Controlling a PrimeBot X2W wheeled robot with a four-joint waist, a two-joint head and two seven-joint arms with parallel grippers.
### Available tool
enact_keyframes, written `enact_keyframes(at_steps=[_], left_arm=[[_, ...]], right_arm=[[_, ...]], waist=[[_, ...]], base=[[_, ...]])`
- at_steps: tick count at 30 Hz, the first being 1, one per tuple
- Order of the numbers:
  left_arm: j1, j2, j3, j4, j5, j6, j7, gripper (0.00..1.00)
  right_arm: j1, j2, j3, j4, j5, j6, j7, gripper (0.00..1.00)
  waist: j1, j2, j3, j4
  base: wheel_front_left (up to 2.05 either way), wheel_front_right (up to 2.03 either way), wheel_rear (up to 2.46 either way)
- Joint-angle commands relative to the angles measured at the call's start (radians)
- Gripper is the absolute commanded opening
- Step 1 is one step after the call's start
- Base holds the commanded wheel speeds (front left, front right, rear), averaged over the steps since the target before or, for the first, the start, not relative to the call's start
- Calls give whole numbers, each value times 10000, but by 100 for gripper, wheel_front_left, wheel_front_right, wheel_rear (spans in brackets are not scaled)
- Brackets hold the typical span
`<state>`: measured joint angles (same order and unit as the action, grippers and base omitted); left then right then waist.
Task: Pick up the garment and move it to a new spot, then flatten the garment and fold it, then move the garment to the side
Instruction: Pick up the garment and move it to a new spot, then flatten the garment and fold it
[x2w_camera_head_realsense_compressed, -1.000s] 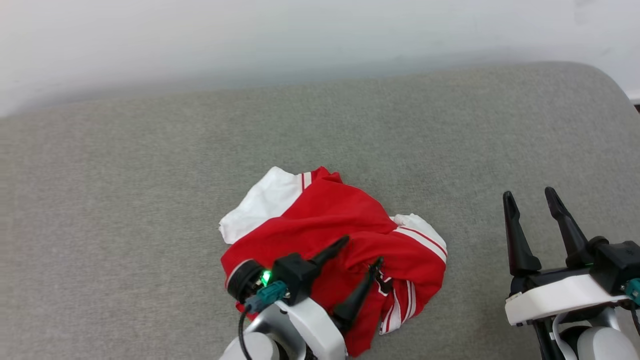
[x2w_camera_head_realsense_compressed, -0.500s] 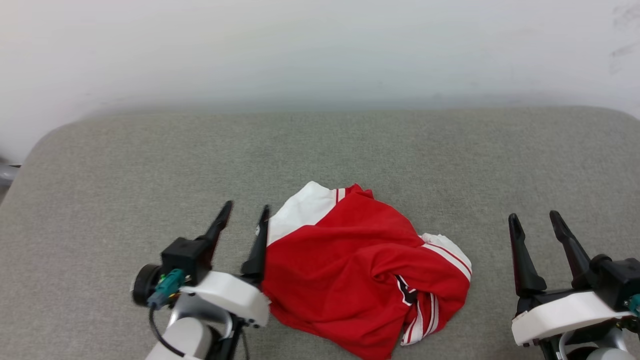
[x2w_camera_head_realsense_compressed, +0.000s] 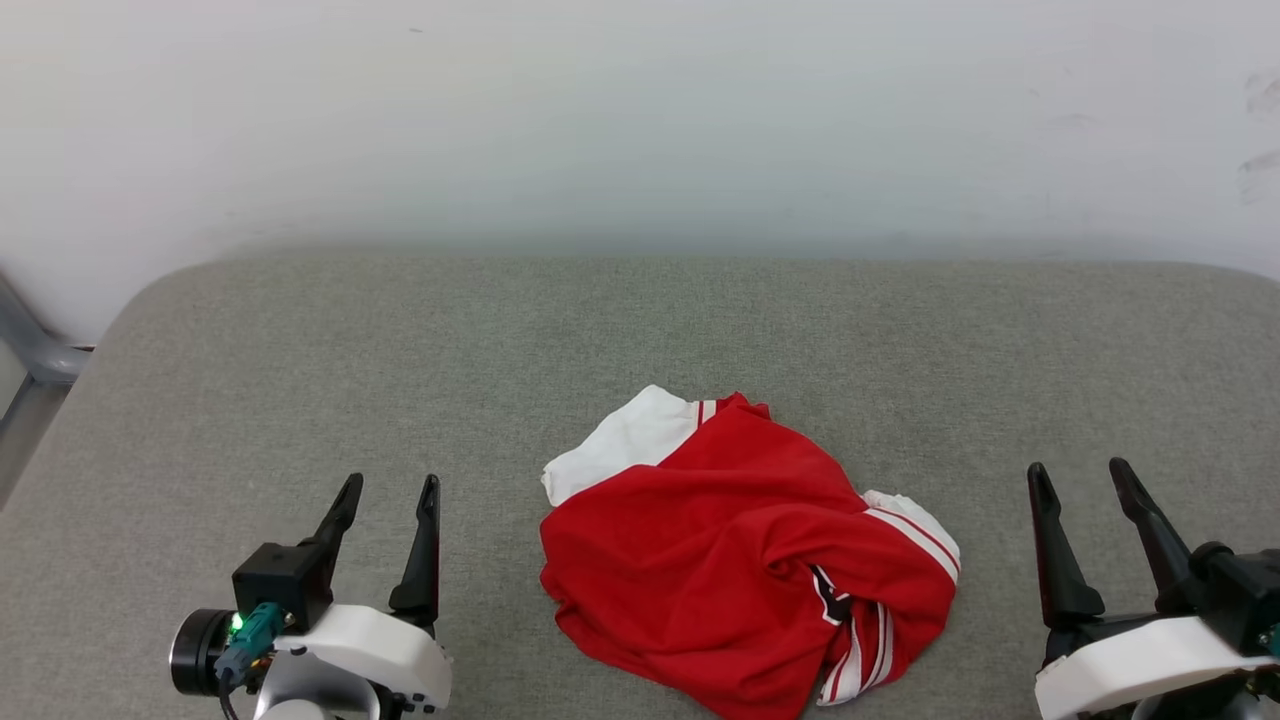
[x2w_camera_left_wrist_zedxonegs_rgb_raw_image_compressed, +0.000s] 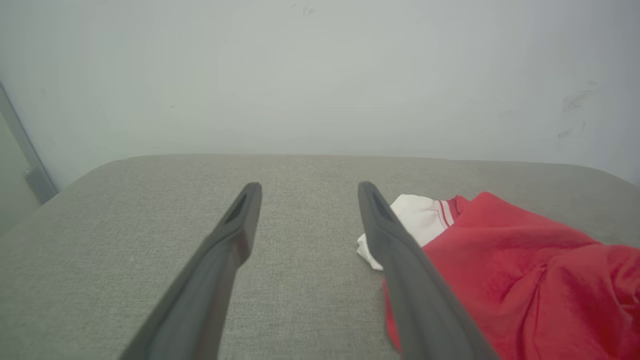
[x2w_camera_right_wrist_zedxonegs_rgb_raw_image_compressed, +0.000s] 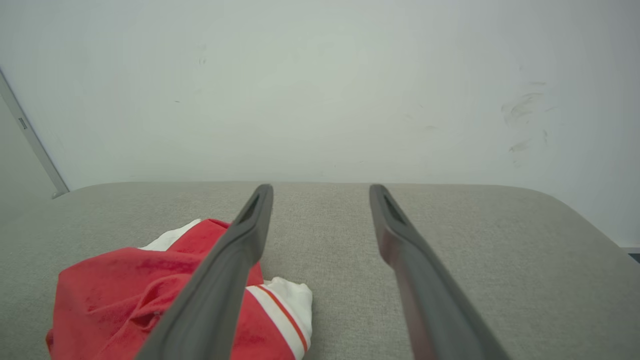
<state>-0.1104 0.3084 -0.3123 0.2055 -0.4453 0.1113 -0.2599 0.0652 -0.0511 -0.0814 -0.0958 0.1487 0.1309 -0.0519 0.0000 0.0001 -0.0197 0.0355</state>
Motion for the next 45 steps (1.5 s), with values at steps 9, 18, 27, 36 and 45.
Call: enact_keyframes(at_steps=[9,18,27,36,45], left_arm=[[178,-15,63,-110,-38,-25,-63,100],[-705,-161,-912,145,-593,-904,2303,100],[-1832,-247,-1855,1414,-1455,-1881,5429,100],[-3056,-118,-2235,2921,-1450,-2170,6174,100],[-3228,27,-2695,2458,-1010,-2244,5335,0]], right_arm=[[207,10,2,-158,57,-3,62,100],[111,10,13,-65,99,-5,63,100],[-183,10,256,1,193,-3,6,100],[-566,8,419,204,375,-3,-228,100],[-672,10,171,592,416,-5,-445,100]], waist=[[0,-1,3,56],[0,-1,122,162],[0,-1,452,-253],[0,-1,1259,-806],[0,-1,1314,-776]], base=[[0,0,0],[0,0,0],[0,0,0],[0,0,0],[0,0,0]])
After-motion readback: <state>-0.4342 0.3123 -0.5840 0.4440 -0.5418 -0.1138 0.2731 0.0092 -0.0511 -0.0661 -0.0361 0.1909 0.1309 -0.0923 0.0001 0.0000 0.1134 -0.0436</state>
